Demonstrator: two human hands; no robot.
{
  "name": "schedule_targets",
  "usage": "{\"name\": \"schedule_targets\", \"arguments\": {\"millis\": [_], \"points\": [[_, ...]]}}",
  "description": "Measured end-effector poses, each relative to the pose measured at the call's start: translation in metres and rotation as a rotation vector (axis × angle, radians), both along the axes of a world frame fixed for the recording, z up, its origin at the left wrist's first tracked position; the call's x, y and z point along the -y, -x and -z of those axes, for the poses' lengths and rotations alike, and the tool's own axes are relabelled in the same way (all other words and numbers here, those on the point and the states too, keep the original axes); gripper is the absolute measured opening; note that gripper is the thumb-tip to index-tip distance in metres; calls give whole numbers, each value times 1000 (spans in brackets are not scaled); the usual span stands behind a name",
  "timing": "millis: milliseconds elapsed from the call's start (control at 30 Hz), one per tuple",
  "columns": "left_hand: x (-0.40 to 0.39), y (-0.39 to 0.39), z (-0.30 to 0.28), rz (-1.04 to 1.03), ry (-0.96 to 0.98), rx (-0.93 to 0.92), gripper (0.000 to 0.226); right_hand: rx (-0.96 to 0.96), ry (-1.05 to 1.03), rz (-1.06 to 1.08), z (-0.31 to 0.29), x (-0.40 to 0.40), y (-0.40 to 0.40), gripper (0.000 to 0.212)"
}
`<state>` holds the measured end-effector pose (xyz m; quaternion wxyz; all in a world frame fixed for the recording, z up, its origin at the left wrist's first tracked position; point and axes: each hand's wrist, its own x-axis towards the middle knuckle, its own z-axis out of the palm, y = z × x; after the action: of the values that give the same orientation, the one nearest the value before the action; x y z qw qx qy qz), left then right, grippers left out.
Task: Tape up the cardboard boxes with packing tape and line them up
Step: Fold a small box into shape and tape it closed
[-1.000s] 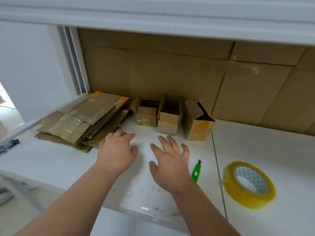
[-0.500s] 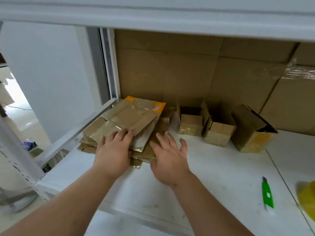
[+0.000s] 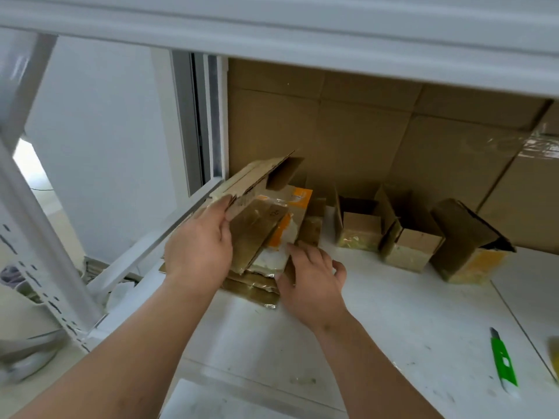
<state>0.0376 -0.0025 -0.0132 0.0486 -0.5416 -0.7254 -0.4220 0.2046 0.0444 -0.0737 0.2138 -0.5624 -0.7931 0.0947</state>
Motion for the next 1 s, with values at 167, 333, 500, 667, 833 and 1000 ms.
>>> {"name": "schedule_targets", "arguments": {"millis": [167, 333, 500, 667, 833, 1000], "points": [[1, -15, -18, 158, -120, 27, 39, -357, -76, 187, -15, 1, -23, 62], [1, -44, -27, 511, 107, 139, 31, -981, -102, 320, -27, 5, -71, 65], [6, -94, -28, 719, 277, 280, 27, -1177, -73, 335, -37, 30, -131, 41], [3, -146, -17, 631, 202, 385, 23, -1036, -122, 321, -35, 53, -189, 31], [3, -189, 6, 437, 84, 436, 23, -923, -82, 319, -20, 75, -229, 18], [16, -227, 12, 291, 78, 603, 53, -877, -5, 271, -5, 91, -262, 41]]}}
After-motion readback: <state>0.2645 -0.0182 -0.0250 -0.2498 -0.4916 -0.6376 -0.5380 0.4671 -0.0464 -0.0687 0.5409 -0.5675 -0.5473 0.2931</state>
